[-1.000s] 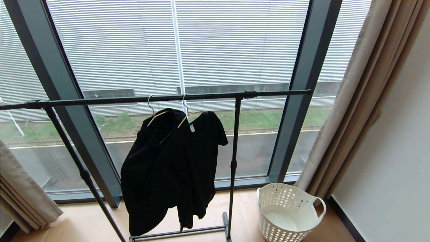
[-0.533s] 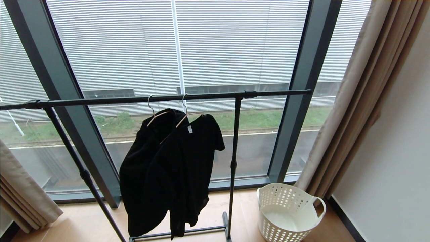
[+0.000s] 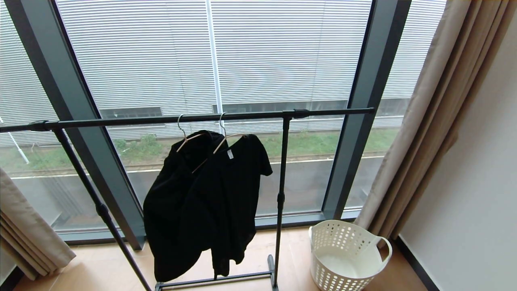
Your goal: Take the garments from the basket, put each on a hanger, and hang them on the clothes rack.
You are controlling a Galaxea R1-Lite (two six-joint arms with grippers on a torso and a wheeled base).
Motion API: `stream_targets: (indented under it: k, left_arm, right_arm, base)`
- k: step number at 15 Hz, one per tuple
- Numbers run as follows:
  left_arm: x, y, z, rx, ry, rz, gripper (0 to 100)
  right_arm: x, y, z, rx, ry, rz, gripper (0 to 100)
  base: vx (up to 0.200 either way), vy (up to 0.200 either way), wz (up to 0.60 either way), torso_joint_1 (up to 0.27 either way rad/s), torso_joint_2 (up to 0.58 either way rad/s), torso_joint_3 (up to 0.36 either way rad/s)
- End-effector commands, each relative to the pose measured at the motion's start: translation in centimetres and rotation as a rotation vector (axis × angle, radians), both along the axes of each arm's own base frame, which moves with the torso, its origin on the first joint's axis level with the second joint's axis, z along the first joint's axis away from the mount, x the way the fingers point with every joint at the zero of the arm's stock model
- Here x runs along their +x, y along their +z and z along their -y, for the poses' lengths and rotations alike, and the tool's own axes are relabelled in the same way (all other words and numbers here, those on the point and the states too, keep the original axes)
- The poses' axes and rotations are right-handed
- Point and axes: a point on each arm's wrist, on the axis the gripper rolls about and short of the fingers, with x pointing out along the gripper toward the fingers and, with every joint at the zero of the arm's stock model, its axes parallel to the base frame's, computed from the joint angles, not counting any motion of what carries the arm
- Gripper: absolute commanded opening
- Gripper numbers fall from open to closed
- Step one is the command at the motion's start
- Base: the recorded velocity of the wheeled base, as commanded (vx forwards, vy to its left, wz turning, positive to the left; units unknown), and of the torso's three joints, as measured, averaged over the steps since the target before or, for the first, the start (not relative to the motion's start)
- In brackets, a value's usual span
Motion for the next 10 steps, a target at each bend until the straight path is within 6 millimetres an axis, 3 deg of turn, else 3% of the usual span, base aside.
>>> stream_targets:
  k: [1, 5, 10]
  left_arm:
    - [0.02, -0.01, 0.00, -0.001, 0.000, -0.002, 100]
    - [0.02, -0.01, 0.00, -0.001, 0.000, -0.002, 100]
    - [0.02, -0.01, 0.00, 0.000, 0.000, -0.002, 100]
  right_arm:
    - [-0.55, -0.25, 0.05, -0.054, -0.117, 0.067, 100]
    - [-0.52, -0.42, 0.05, 0.116, -0.121, 0.064, 100]
    - [-0.31, -0.70, 0.04, 0.139, -0.116, 0.082, 100]
  base:
    - [0.000, 0.000, 0.00, 0.000, 0.00, 0.000]
    - [0.000, 0.000, 0.00, 0.000, 0.00, 0.000]
    - [0.000, 0.000, 0.00, 0.000, 0.00, 0.000]
